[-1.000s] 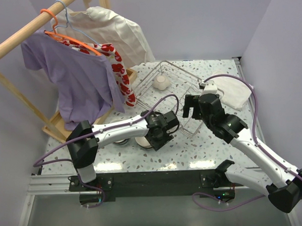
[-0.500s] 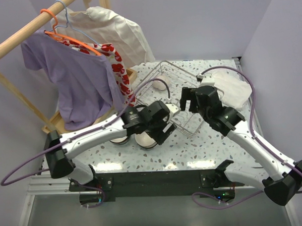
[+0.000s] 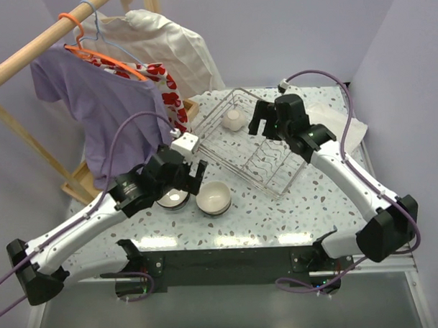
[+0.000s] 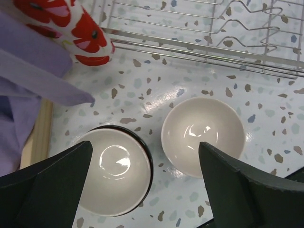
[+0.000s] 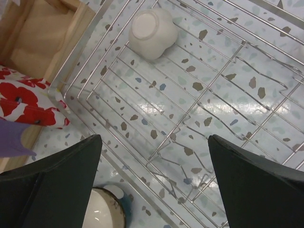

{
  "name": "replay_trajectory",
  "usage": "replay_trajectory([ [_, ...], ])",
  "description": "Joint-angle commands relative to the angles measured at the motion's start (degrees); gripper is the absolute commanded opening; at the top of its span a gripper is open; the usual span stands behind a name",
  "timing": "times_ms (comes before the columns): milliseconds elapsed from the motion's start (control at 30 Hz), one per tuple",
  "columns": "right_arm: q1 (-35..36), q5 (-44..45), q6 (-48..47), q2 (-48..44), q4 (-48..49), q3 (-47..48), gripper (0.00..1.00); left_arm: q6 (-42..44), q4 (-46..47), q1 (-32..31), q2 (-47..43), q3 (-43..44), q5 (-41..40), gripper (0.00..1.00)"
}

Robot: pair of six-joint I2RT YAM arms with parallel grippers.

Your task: Unload the bowls from the dish rack

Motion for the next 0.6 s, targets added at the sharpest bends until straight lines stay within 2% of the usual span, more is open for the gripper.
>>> replay_trajectory([
  [0,-2.08,-3.41,7.54,3.03,9.12,0.62,0.99,-0.78,5.52,0.78,-8.40,-6.57,-9.38,1.00],
  [133,-3.49,-3.42,13.95,7.24,14.84,0.27,0.99,-1.30,8.07,0.78,-16.49,-13.00,-14.23,1.00],
  [333,-4.72,-3.24,22.56,14.89,20.03,1.76,0.99,-0.87,14.39,0.78,-33.69,-23.11,-21.70,1.00],
  [467,-4.72,-2.01,27.67,19.72,22.05,2.90,0.97,0.71,19.32,0.78,-41.01,-28.38,-22.85,1.00],
  [567,-4.72,-1.04,31.01,23.07,24.34,3.69,0.95,2.03,20.99,0.78,-43.48,-28.48,-22.50,1.00],
])
